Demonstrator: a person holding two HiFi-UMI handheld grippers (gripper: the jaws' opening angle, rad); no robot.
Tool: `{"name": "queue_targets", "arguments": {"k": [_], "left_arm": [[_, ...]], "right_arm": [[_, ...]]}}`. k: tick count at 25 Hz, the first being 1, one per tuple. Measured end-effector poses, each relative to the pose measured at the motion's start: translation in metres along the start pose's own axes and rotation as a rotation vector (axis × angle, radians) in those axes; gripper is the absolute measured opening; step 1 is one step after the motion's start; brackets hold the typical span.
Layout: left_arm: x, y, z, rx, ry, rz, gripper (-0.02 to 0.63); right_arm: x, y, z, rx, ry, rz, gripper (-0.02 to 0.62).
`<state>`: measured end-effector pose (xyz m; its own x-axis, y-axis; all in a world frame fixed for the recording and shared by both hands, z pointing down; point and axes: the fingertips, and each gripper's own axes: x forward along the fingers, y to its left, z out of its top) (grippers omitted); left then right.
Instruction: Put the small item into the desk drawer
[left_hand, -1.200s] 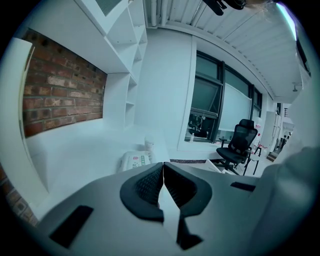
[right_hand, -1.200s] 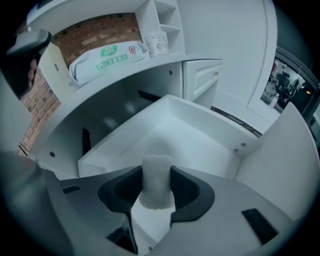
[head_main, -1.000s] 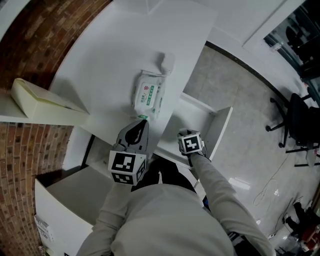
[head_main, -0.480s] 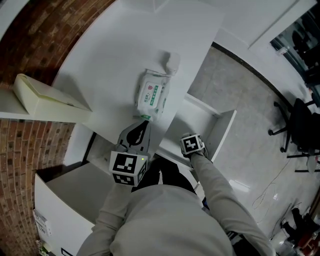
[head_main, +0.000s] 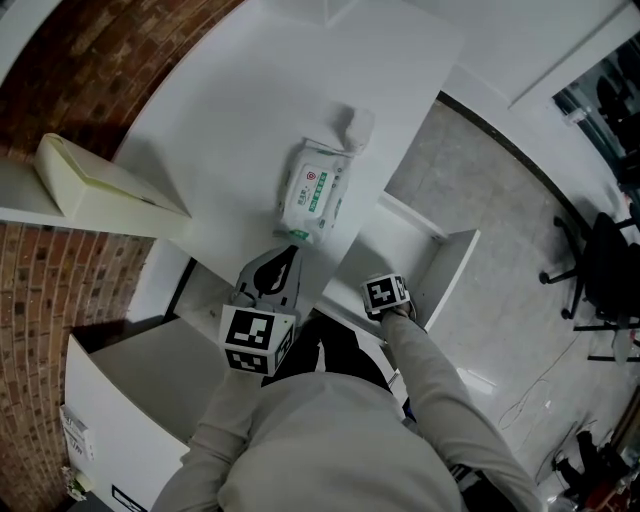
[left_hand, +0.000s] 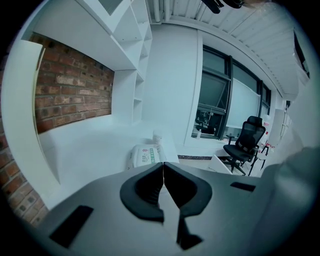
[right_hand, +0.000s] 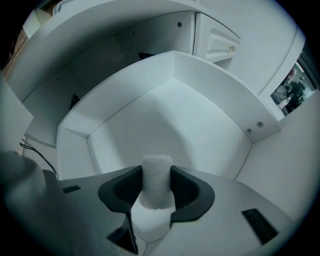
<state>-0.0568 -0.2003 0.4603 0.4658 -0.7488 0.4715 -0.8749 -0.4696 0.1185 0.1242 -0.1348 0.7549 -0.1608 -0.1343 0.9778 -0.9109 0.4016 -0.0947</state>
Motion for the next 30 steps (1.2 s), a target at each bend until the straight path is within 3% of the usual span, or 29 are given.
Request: {"name": "queue_targets", "arguments": {"k": [11,17,23,26,30], "left_arm": [[0.003,-0.004,-0.008,-0.005,0.017,-0.013,0.019],[0.004,-0.01,-0.008,-0.001,0.015,-0.028,0.019],[0.004,-0.013,-0.004,0.003,0.0,-0.031,0.018],[0.003,-0.013,-0.002,0.006,-0.01,-0.034,0.02],[0.003,-0.016,0.001,0.01,-0.025,-0.046,0.018]], "right_arm": [[0.009,-0.004,-0.003,0.021,0.028,-0.065,0.197],[0.003,0.003,0.009,0.026,-0.031,-0.032,0.223],[-0.01,0.001,0.006,0.108,-0.044,-0.022,0.239],[-0.018,0.003,0.018,0.11,-0.105,-0.005,0.238],[-0.028,0.012,0.014,0.231,-0.13,0.049,0.223]]}}
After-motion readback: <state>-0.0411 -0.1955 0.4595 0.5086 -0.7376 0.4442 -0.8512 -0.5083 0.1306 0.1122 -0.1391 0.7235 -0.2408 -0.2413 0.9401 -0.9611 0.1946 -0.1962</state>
